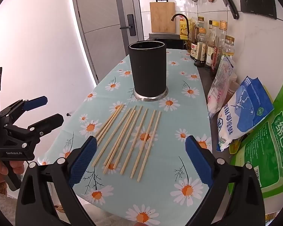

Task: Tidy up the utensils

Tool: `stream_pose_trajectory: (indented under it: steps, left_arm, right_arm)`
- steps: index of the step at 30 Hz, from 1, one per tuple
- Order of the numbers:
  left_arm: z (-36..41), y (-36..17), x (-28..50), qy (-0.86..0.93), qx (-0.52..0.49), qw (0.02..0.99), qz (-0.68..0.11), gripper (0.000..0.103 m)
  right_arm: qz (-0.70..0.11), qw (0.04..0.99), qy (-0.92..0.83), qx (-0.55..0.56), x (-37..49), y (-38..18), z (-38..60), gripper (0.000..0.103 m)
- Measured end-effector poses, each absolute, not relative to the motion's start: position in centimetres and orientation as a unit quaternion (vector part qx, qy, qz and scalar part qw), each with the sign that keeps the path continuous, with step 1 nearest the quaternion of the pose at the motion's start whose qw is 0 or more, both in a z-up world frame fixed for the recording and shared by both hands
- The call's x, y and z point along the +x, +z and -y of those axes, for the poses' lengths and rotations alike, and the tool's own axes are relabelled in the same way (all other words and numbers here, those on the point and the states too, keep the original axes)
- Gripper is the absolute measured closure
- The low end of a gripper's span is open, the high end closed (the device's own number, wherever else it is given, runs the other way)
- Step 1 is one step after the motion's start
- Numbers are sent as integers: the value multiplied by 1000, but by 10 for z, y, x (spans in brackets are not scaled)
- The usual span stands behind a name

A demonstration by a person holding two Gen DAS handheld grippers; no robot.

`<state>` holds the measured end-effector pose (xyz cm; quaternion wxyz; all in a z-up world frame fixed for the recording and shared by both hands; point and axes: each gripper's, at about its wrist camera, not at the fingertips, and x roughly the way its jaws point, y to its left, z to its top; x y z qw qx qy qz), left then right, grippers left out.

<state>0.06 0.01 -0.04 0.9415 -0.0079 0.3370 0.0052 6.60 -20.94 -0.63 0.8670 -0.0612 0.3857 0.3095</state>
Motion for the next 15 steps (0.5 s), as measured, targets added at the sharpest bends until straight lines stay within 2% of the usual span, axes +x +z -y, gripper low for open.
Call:
stream_pose_trajectory:
  steps: [15]
  left_arm:
    - [4,-1,-1,0,-8,942,-335,6]
  right_arm:
    - [-384,867,310,-65,60,-14,204,9]
